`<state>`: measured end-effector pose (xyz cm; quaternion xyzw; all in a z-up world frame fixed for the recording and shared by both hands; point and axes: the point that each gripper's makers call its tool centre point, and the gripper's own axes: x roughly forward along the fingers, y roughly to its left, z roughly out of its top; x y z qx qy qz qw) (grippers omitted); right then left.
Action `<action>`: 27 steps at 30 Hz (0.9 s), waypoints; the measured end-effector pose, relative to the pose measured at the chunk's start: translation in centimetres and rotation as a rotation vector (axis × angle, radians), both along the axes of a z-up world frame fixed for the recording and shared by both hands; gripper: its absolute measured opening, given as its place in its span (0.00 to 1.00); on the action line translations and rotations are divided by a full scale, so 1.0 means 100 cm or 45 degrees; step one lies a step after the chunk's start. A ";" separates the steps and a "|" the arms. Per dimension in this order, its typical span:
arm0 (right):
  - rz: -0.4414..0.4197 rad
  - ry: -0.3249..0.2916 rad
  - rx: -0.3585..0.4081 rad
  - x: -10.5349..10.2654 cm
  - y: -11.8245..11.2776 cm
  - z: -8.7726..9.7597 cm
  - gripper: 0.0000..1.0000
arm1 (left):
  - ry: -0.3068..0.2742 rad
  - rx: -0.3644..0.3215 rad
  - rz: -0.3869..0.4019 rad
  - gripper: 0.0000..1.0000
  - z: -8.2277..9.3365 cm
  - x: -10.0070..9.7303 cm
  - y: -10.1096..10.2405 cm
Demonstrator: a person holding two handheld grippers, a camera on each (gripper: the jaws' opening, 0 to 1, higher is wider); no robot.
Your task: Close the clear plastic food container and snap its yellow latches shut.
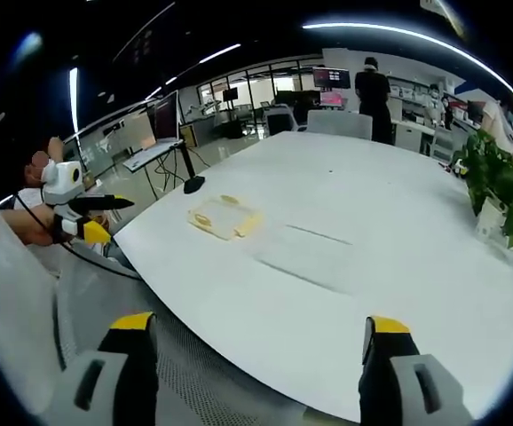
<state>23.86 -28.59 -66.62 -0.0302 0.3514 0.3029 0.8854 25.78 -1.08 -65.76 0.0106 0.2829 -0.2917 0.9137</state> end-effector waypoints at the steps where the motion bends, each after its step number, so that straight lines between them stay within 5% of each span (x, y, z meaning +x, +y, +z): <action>1: 0.002 -0.002 0.000 0.001 0.000 0.001 0.96 | -0.002 -0.002 -0.001 0.95 0.000 0.000 0.000; 19: 0.136 -0.128 0.009 0.013 0.027 0.018 0.93 | -0.017 0.062 -0.084 0.82 0.000 0.000 0.002; 27: 0.299 -0.147 -0.069 0.023 0.048 0.019 0.88 | -0.016 0.068 -0.120 0.74 0.001 0.010 0.007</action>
